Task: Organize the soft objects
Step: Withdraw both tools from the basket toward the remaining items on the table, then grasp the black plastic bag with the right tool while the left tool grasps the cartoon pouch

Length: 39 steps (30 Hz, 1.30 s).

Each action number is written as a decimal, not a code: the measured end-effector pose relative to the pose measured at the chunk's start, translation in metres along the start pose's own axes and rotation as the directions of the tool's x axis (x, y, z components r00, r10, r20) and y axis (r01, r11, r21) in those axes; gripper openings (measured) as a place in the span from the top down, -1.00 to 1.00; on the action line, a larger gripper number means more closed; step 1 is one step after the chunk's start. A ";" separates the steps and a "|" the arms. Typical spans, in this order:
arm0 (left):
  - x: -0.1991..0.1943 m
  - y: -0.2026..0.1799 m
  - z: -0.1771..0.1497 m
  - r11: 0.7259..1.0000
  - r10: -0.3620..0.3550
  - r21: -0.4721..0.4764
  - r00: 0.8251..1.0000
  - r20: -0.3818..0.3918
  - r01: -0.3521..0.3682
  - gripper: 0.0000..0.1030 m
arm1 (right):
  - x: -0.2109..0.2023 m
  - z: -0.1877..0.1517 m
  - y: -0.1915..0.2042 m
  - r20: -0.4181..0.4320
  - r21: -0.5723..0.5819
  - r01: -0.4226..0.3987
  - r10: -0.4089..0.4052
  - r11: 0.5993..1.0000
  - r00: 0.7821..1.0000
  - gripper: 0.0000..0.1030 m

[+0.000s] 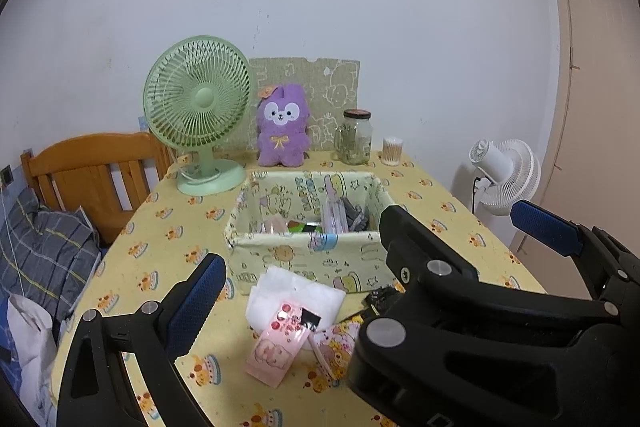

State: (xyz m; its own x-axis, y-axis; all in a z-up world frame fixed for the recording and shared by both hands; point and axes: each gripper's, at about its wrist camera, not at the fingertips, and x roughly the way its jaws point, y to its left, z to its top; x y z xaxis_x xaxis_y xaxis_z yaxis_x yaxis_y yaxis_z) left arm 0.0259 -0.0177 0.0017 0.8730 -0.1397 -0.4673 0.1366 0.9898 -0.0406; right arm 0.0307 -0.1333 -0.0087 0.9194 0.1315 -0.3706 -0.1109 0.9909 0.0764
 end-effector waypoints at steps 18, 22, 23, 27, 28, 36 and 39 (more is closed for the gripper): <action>0.011 -0.010 -0.037 1.000 -0.014 0.010 1.000 -0.016 0.015 -0.94 | 0.010 -0.037 -0.010 -0.025 -0.009 0.009 -0.009 1.000 1.000 -0.96; 0.020 -0.013 -0.045 1.000 -0.024 0.006 0.999 -0.041 0.024 -0.94 | 0.017 -0.045 -0.013 -0.046 -0.013 0.018 -0.018 1.000 0.999 -0.96; 0.022 -0.013 -0.046 1.000 -0.026 0.007 0.999 -0.046 0.026 -0.94 | 0.019 -0.047 -0.014 -0.054 -0.013 0.020 -0.020 1.000 0.998 -0.96; 0.031 -0.015 -0.052 0.999 -0.032 0.010 0.997 -0.066 0.032 -0.94 | 0.028 -0.054 -0.019 -0.076 -0.010 0.024 -0.025 1.000 0.997 -0.96; 0.033 -0.015 -0.053 0.999 -0.033 0.012 0.997 -0.071 0.034 -0.94 | 0.030 -0.056 -0.020 -0.081 -0.010 0.025 -0.026 1.000 0.996 -0.96; 0.054 -0.020 -0.063 0.999 -0.048 0.016 0.991 -0.123 0.050 -0.94 | 0.048 -0.069 -0.029 -0.132 0.000 0.039 -0.038 0.999 0.990 -0.96; 0.061 -0.023 -0.067 0.998 -0.053 0.016 0.988 -0.145 0.056 -0.94 | 0.054 -0.073 -0.033 -0.150 0.003 0.045 -0.044 0.999 0.988 -0.95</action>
State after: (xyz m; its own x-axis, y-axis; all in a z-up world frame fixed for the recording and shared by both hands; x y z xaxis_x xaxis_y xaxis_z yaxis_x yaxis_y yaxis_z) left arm 0.0448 -0.0471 -0.0854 0.7873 -0.1863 -0.5878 0.1927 0.9799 -0.0524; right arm 0.0566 -0.1562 -0.0991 0.8562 0.0908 -0.5086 -0.0683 0.9957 0.0628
